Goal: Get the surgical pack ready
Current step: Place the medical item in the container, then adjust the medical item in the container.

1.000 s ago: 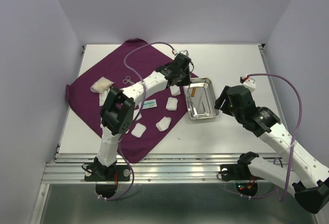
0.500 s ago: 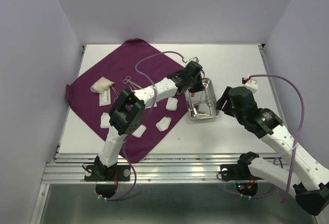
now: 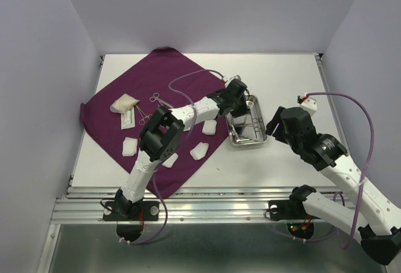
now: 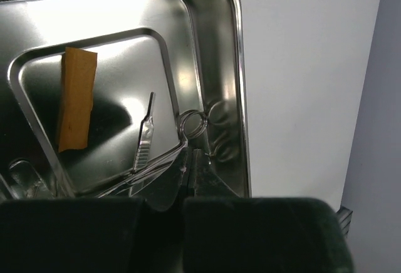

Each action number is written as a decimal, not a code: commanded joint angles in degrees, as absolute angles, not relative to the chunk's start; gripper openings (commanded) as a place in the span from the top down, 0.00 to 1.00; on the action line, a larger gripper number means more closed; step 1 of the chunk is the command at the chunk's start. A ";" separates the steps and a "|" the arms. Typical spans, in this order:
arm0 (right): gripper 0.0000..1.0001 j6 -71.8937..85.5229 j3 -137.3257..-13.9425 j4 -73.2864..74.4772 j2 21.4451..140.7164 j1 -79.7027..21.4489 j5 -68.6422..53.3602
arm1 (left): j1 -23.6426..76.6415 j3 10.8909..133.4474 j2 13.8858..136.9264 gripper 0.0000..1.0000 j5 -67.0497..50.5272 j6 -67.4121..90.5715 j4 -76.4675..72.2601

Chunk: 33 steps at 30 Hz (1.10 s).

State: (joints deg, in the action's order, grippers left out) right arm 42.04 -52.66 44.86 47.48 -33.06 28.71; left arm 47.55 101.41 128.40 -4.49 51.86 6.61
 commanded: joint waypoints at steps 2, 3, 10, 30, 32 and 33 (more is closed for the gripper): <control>0.34 42.10 -51.95 43.78 47.72 -33.31 29.18 | 47.81 103.98 120.34 1.00 -0.63 45.72 8.34; 0.34 42.01 -51.77 43.51 48.07 -33.31 28.66 | 47.81 103.97 119.80 1.00 0.78 44.75 8.70; 0.34 42.19 -51.15 41.05 50.10 -33.31 26.37 | 47.29 114.94 125.23 1.00 0.80 36.92 21.17; 0.34 42.80 -51.59 41.92 49.57 -33.31 26.19 | 47.11 116.98 135.26 1.00 2.11 30.85 28.83; 0.34 42.71 -51.50 41.75 49.66 -33.31 26.28 | 47.11 116.98 135.53 1.00 1.93 30.67 29.27; 0.35 42.71 -51.59 41.75 49.83 -33.31 26.28 | 47.20 116.98 135.79 1.00 1.50 30.59 29.44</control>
State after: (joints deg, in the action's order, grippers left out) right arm 42.28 -51.03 43.24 50.54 -33.06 25.91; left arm 47.11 116.38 137.10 0.51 32.21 26.87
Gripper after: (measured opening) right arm 0.655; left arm 0.047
